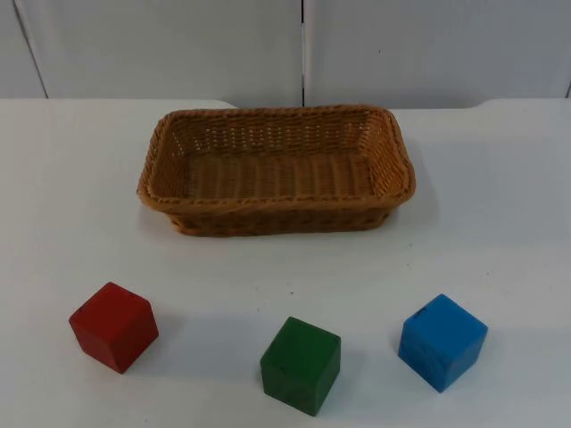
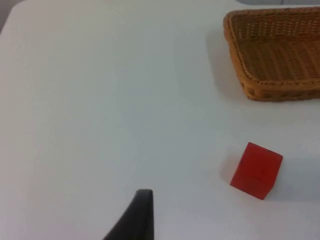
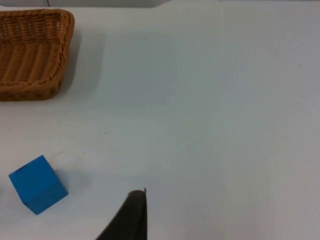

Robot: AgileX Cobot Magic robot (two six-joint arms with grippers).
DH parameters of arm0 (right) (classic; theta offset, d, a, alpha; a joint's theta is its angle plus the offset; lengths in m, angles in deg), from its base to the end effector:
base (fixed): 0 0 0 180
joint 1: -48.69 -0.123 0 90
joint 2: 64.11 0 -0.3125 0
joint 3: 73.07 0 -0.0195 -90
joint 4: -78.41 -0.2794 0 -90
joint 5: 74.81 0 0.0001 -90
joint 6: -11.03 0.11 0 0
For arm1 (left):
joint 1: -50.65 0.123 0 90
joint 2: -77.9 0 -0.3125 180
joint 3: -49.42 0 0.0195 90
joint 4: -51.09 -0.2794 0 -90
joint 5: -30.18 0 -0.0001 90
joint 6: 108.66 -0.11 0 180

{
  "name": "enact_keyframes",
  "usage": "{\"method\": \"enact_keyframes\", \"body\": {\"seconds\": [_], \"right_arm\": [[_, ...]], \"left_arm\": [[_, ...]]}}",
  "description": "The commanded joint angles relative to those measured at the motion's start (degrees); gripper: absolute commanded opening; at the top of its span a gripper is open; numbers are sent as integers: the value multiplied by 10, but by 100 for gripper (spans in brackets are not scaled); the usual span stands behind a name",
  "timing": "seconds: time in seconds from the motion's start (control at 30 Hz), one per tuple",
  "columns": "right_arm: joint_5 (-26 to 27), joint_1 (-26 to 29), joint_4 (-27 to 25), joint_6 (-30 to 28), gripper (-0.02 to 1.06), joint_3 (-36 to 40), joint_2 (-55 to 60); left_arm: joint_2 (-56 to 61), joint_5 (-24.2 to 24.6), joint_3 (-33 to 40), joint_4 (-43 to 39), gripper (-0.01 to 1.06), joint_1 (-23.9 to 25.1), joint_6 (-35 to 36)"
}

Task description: Pick up one cube with each hand and place exactly two cubes into the same basket, leaving the remaining cube outside.

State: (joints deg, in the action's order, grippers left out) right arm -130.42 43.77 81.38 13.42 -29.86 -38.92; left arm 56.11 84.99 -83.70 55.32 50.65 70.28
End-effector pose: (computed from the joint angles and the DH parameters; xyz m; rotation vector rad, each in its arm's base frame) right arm 0.0611 0.0005 0.3155 -0.0548 2.1625 0.0103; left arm 0.0546 -0.0066 0.2983 0.0090 2.1537 -0.0789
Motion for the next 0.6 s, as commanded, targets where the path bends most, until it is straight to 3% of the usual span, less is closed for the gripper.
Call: {"method": "enact_keyframes", "body": {"seconds": [0.0, 0.57], "right_arm": [[10, 2, -3, -5, 105, -4, 13], [51, 2, -7, -5, 105, -11, 101]], "left_arm": [[-15, -18, -3, 14, 105, 1, 5], [-143, -69, -3, 22, 105, 1, 0]]}}
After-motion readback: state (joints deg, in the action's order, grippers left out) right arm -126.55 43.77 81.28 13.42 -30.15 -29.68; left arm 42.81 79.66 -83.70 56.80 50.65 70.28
